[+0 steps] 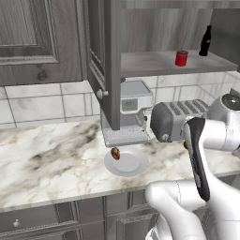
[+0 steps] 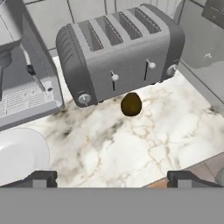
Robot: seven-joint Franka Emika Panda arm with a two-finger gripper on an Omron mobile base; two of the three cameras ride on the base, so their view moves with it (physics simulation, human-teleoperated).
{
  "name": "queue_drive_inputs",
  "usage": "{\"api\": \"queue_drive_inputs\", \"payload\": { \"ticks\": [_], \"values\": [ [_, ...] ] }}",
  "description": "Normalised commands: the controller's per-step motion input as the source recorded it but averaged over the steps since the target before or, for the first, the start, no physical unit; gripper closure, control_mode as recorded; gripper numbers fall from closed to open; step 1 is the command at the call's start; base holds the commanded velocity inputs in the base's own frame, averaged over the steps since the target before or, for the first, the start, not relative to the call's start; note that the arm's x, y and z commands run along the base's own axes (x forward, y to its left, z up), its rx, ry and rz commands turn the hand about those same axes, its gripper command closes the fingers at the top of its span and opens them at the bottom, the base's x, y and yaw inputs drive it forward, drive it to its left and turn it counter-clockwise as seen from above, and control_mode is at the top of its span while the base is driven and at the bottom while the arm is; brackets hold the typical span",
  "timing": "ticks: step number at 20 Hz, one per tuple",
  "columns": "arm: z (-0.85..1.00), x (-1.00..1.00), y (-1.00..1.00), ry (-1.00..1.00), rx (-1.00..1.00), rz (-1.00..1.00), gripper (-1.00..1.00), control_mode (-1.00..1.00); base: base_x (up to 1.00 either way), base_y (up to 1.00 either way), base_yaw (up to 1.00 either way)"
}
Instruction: Pick the avocado and bread from the counter and place them on the plate. Then pick the jam from the cabinet and place it next to the plate. Lastly close the cabinet door.
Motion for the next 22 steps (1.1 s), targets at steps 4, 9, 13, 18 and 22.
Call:
{"api": "queue_drive_inputs", "payload": {
  "ticks": [4, 9, 13, 18, 22],
  "values": [
    [-0.12, 0.0, 0.1, 0.03, -0.13, 0.0, -1.0, -1.0, 0.0, 0.0, 0.0],
    [0.0, 0.0, -0.05, 0.02, 0.0, 0.0, -1.0, -1.0, 0.0, 0.0, 0.0],
    [0.0, 0.03, -0.29, 0.05, 0.0, 0.0, -1.0, -1.0, 0.0, 0.0, 0.0],
    [0.0, 0.19, -0.28, 0.03, 0.0, 0.0, -1.0, -1.0, 0.0, 0.0, 0.0],
    [-0.01, 0.39, -0.12, 0.0, 0.0, 0.0, -1.0, -1.0, 0.0, 0.0, 0.0]
  ]
}}
